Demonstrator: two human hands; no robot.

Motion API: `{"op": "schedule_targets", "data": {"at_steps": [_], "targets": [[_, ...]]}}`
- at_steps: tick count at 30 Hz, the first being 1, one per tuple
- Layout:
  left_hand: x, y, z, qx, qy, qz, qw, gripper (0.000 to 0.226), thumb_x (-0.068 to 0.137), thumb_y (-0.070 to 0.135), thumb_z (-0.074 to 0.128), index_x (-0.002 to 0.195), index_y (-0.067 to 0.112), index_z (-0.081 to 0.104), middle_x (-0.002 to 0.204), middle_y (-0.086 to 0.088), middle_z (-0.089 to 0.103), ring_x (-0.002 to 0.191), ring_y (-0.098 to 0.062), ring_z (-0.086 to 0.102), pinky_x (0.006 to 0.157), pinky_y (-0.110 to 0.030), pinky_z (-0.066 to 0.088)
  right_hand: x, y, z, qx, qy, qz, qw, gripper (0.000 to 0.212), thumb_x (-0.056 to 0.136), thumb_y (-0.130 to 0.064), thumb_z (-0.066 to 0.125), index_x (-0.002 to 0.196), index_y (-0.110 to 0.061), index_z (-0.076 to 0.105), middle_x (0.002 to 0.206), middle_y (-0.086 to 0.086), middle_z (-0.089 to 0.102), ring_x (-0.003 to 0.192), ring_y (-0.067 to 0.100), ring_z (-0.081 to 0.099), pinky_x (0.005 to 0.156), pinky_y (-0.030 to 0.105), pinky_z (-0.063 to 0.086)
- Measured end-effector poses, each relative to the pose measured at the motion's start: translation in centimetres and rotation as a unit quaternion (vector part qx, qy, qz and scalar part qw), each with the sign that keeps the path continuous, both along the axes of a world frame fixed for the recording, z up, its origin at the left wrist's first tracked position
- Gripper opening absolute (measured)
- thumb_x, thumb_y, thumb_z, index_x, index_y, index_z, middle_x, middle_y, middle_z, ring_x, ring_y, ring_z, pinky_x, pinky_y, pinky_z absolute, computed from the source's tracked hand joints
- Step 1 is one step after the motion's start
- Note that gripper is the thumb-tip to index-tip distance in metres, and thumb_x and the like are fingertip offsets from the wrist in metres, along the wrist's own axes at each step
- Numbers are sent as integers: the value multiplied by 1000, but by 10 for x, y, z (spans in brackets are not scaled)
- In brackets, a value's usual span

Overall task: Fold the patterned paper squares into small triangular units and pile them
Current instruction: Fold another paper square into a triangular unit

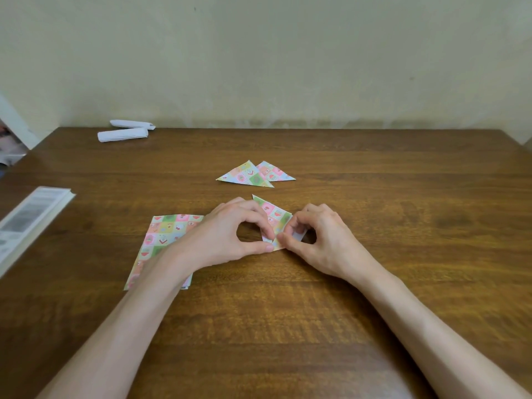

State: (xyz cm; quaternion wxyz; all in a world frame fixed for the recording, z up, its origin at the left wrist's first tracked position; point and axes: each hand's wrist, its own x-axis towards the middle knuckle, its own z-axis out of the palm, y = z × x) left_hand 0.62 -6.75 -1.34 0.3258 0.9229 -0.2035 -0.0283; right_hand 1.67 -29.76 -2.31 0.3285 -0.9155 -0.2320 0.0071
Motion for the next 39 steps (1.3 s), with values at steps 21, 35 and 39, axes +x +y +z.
{"op": "schedule_targets", "data": {"at_steps": [21, 35, 39], "targets": [[-2, 0, 2, 7, 5, 4, 1000, 17, 82, 47, 83, 96, 42, 76, 111, 25, 63, 119, -1, 52, 106, -38, 43, 7, -12, 0, 70, 39, 37, 996, 16, 88, -29, 77, 97, -36, 66, 86, -14, 64, 89, 9, 57, 84, 22, 42], [-4, 0, 3, -2, 11, -13, 1000, 12, 86, 45, 80, 98, 45, 77, 112, 20, 62, 120, -7, 50, 106, -37, 42, -5, 7, 0, -17, 6, -26, 1000, 28, 77, -57, 74, 96, -38, 64, 95, -13, 53, 101, 11, 47, 97, 35, 35], [-4, 2, 6, 3, 23, -22, 999, 14, 88, 42, 79, 101, 48, 77, 115, 21, 61, 125, -5, 47, 112, -42, 37, -8, 12, -1, -34, -13, -43, 998, 35, 75, -65, 71, 95, -38, 62, 92, -16, 49, 99, 12, 45, 93, 34, 33]]}}
